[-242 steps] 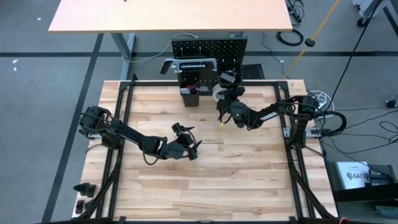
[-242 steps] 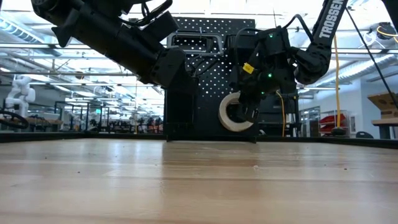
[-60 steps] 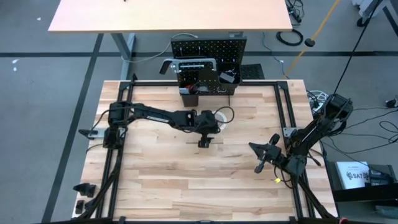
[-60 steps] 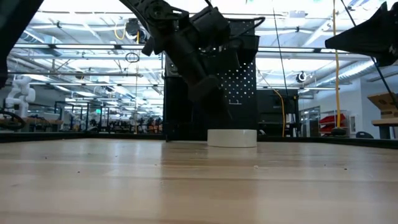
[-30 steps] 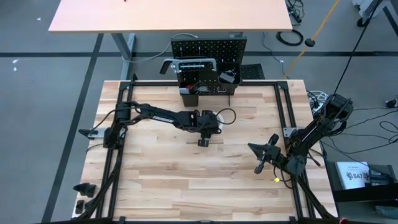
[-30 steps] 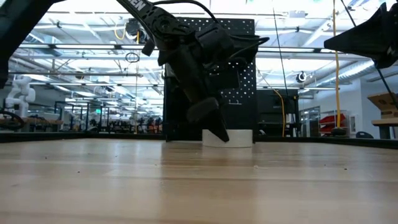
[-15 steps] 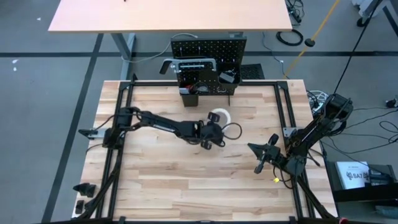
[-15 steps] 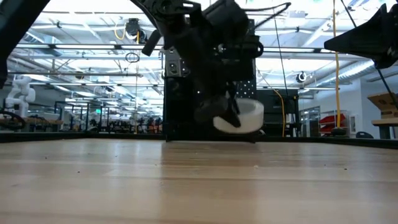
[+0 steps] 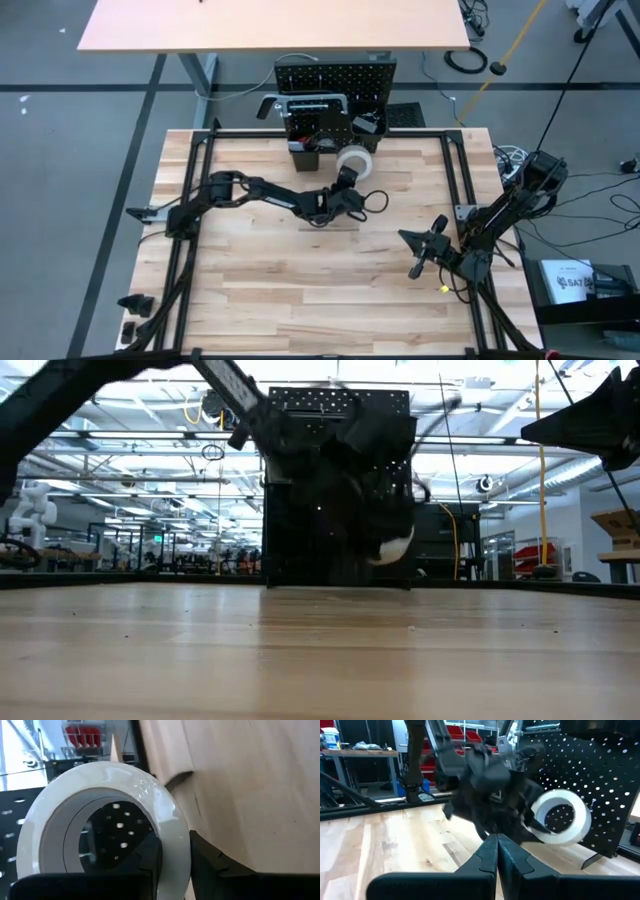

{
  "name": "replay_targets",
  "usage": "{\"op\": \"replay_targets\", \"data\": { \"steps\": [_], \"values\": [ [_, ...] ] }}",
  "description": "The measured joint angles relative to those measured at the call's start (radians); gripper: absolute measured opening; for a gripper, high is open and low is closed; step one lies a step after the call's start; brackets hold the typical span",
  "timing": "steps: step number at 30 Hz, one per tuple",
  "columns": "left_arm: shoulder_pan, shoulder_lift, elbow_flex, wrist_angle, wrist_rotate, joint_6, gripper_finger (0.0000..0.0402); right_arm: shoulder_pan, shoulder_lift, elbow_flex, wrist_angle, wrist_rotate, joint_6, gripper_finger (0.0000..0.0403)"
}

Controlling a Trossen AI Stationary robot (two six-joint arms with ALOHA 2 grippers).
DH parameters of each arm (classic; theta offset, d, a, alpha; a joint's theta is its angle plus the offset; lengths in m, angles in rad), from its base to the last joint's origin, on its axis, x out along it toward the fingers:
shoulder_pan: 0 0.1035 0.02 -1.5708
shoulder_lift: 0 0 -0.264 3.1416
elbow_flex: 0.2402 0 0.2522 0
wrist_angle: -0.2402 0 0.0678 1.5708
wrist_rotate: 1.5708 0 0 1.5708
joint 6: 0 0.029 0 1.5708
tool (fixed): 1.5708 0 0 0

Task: Hang tools onto peg board
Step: Hang the white tape on the black peg board

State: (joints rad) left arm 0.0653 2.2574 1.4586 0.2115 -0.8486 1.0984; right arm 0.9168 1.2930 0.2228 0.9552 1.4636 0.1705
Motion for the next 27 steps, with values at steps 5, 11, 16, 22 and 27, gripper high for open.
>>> {"op": "replay_targets", "data": {
  "steps": [5,11,16,22,27],
  "values": [
    [0.016,0.058,0.0,0.135,-0.037,0.078,0.0071,0.0,0.0,0.0,0.003,0.0,0.001,0.0],
    [0.015,0.078,0.0,0.238,-0.031,0.177,0.0071,-0.001,0.0,0.0,-0.008,0.001,-0.002,0.0],
    [0.034,0.078,0.018,0.251,-0.025,0.218,0.0071,-0.001,0.0,0.0,-0.013,0.001,-0.001,0.0],
    [0.067,0.078,0.032,0.253,-0.045,0.214,0.0071,-0.001,0.0,0.0,-0.012,0.001,0.001,0.0],
    [0.067,0.078,0.032,0.251,-0.016,0.183,0.0071,-0.001,0.0,0.0,-0.009,0.001,0.001,0.0]
  ]
}}
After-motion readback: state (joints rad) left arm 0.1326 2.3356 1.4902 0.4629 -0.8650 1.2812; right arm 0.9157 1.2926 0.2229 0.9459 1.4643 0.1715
